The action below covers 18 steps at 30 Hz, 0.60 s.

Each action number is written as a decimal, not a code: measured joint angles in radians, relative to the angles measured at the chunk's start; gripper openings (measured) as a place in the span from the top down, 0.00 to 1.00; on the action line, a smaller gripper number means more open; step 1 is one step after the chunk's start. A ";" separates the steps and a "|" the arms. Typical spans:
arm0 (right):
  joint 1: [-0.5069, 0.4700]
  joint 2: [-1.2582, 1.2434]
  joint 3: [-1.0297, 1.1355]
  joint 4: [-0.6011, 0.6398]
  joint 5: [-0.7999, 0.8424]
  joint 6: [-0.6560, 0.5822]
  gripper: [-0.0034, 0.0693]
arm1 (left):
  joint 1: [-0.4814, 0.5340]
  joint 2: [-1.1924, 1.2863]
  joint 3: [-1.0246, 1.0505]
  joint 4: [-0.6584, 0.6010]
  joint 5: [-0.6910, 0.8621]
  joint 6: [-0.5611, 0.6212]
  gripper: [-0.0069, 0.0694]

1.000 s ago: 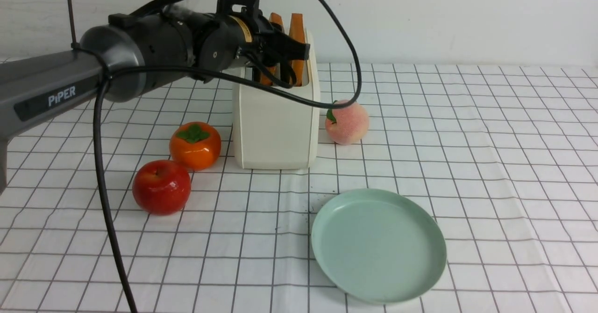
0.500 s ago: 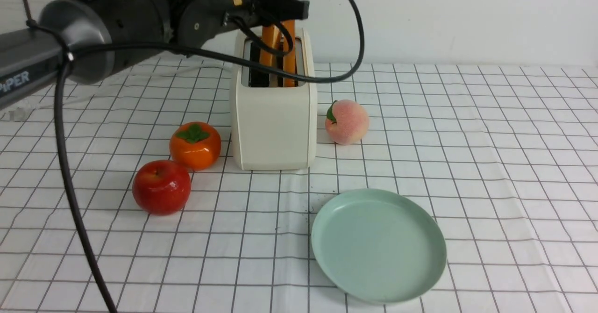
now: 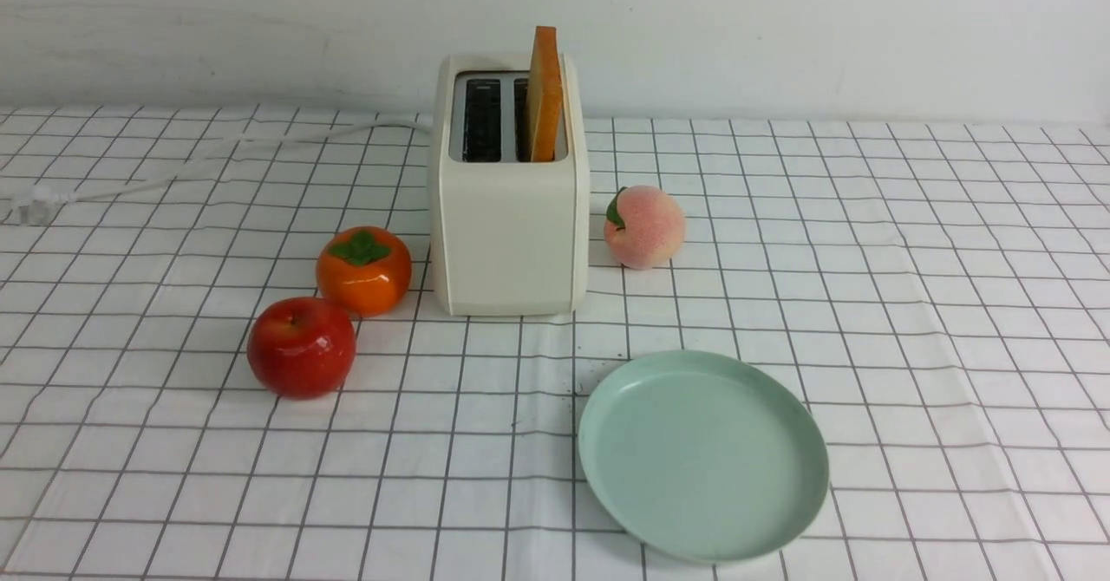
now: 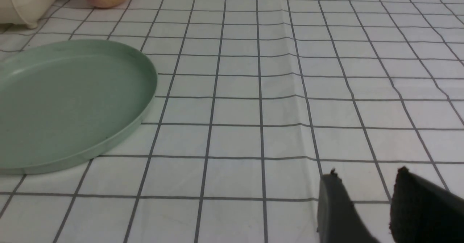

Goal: Take toasted bread from bread machine on white checkered table place on plate.
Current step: 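Place the slice of bread on the plate with the left gripper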

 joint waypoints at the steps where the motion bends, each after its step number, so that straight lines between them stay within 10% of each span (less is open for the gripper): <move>1: 0.000 0.000 0.000 0.000 0.000 0.000 0.62 | 0.000 -0.021 0.013 -0.080 0.092 0.061 0.79; 13: 0.000 0.000 0.000 0.000 0.000 0.000 0.62 | 0.000 0.011 0.419 -1.123 0.461 0.822 0.79; 18: 0.000 0.000 0.000 0.000 0.000 0.000 0.62 | 0.000 0.130 0.489 -1.325 0.433 1.021 0.79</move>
